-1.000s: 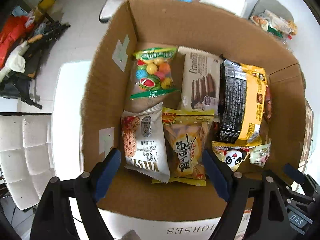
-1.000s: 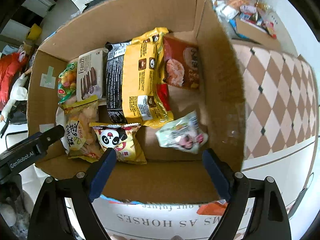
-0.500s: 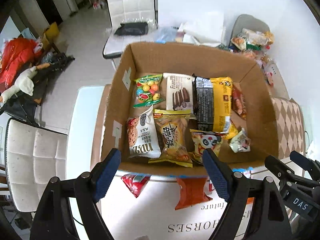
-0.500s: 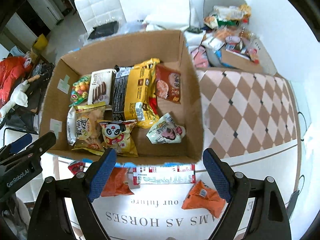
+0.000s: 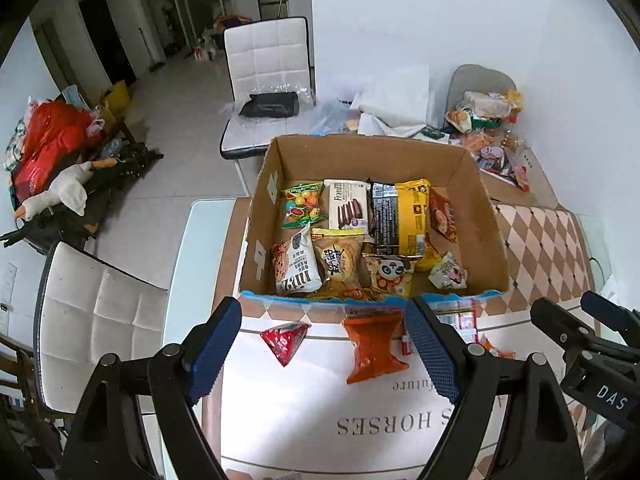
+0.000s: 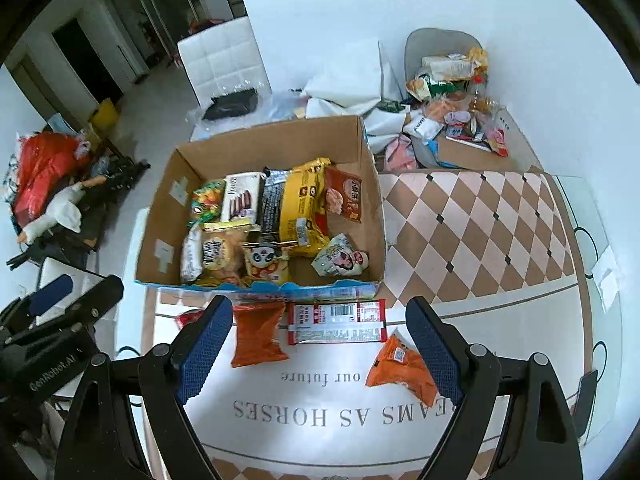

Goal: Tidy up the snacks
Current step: 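Move both tools back over the table toward the orange bags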

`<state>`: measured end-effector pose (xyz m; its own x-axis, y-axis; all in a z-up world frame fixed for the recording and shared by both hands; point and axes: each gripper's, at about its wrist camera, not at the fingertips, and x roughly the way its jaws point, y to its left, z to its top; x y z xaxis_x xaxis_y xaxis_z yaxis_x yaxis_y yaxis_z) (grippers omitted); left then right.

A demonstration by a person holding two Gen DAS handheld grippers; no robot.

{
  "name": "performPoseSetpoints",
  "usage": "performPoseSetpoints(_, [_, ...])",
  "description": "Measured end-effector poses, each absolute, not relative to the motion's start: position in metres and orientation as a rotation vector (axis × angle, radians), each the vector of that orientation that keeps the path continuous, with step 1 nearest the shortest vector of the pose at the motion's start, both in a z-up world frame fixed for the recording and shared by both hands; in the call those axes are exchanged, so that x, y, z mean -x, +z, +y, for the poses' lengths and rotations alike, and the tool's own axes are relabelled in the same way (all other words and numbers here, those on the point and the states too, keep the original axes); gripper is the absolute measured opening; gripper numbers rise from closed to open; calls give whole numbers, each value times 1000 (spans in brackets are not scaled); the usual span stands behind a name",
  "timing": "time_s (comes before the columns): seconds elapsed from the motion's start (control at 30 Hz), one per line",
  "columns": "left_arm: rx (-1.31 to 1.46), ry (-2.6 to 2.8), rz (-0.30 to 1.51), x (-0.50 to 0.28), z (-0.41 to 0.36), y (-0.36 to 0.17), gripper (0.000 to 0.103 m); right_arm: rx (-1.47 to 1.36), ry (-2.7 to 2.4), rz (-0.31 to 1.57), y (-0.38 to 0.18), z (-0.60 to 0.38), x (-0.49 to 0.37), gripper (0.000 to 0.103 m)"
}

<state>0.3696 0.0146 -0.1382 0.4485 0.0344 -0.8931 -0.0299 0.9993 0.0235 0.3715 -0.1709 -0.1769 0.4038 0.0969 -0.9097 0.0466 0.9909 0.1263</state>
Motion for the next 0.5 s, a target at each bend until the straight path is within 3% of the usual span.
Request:
performPoseSetpoints(0.27, [46, 36, 1098, -340, 11, -125, 83, -186, 49, 1123, -153, -177, -340, 91])
performPoseSetpoints(0.5, [90, 58, 1236, -343, 9, -176, 83, -276, -35, 1252, -205, -217, -337, 96])
